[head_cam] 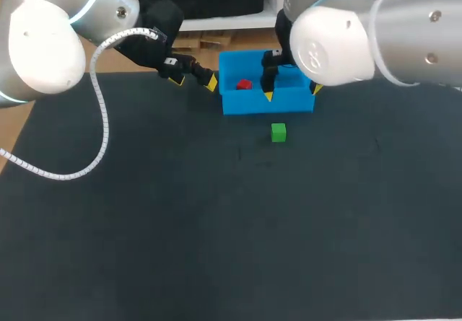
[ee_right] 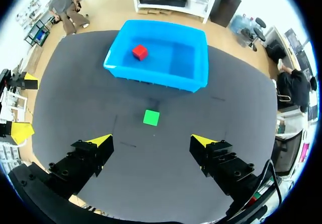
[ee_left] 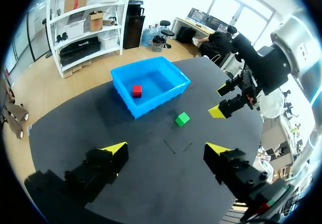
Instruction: Use the left arm to pick the red cube and place it into the blue plastic box first, then use the right arm to grasp the green cube and put it into the same blue plastic box after the first action is fully finished.
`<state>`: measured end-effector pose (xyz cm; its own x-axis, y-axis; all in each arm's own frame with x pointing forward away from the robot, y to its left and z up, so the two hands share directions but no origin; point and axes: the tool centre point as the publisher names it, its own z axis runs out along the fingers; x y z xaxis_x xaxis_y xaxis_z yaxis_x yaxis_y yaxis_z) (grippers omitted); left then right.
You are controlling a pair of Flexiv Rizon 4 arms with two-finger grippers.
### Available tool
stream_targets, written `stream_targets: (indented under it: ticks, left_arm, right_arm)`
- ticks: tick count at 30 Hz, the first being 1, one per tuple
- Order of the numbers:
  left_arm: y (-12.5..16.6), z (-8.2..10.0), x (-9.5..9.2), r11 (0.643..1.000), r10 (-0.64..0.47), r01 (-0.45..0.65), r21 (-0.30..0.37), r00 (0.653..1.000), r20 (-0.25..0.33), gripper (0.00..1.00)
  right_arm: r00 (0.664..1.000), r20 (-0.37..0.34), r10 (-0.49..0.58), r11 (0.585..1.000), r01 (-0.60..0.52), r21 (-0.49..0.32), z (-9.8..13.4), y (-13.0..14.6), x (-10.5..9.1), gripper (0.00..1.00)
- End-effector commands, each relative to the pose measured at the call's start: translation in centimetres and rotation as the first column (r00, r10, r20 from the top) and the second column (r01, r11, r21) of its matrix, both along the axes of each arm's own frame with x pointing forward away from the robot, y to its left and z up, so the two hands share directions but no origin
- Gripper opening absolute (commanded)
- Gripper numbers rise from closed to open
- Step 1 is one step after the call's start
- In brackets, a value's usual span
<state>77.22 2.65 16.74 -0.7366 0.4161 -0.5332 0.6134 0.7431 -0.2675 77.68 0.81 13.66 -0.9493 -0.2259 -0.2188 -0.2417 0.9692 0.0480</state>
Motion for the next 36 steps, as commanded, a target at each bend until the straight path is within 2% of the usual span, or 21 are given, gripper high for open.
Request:
stream_targets:
  ticks: [1,16,36]
  left_arm:
    - [0.0,0.0,0.0,1.000,0.002,-0.002,0.003,1.000,-0.001,1.00]
    - [0.0,0.0,0.0,1.000,0.002,-0.002,0.003,1.000,-0.001,1.00]
    - [0.0,0.0,0.0,1.000,0.002,-0.002,0.003,1.000,-0.001,1.00]
  right_arm:
    - [0.999,-0.037,0.006,1.000,-0.006,-0.010,-0.2,0.6,0.7,1.00]
    - [0.997,-0.076,0.009,0.999,-0.011,-0.035,-1.7,1.2,1.3,1.00]
    - [0.997,-0.077,0.001,1.000,-0.003,-0.022,-4.1,1.5,1.0,1.00]
